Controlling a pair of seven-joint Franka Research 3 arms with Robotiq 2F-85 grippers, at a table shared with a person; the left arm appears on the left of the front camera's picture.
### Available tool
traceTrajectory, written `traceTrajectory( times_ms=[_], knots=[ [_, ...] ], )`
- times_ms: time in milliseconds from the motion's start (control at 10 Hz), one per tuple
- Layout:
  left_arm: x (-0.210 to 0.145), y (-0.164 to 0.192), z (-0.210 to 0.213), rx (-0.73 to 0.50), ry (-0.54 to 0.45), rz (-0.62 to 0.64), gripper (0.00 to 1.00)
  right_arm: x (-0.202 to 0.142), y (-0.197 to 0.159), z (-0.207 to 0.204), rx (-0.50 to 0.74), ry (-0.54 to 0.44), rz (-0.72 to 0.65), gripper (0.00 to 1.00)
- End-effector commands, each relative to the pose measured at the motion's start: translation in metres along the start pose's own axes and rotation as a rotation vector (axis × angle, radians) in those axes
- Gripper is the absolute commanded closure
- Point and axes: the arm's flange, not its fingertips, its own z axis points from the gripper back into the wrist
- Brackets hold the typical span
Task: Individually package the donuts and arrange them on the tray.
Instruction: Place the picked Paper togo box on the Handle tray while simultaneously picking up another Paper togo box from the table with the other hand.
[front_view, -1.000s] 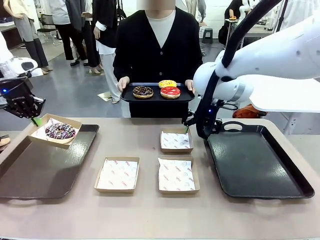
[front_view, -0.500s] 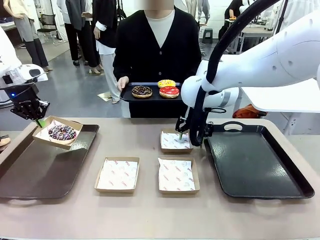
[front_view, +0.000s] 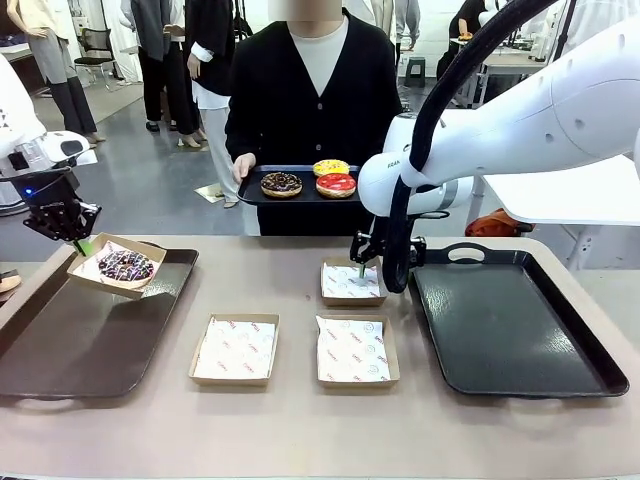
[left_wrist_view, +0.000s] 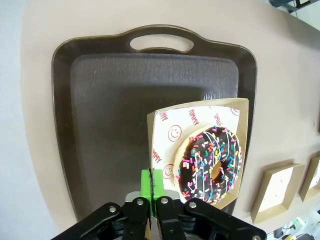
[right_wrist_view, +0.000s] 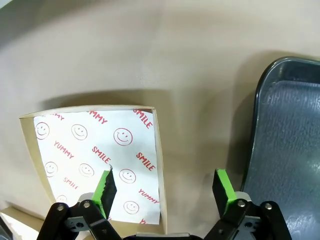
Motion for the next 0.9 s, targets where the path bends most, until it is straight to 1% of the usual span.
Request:
traceTrajectory(
  times_ms=[0,300,600,800],
  knots=[
    [0.010,0.000,-0.003,-0.030,-0.030,-0.026,0.99,0.002,-0.001,0.004,-0.034,-0.001,0.040,0.00],
    [0.021,-0.009,-0.007,-0.036,-0.064,-0.045,0.99,-0.001,0.002,0.009,-0.045,-0.004,0.064,0.00],
    [0.033,-0.021,-0.019,-0.029,-0.042,-0.054,0.99,-0.002,0.002,0.010,-0.054,-0.004,0.062,0.00],
    [0.034,-0.025,-0.024,-0.013,-0.029,-0.060,0.99,-0.002,0.001,0.011,-0.063,0.000,0.060,0.00]
  ],
)
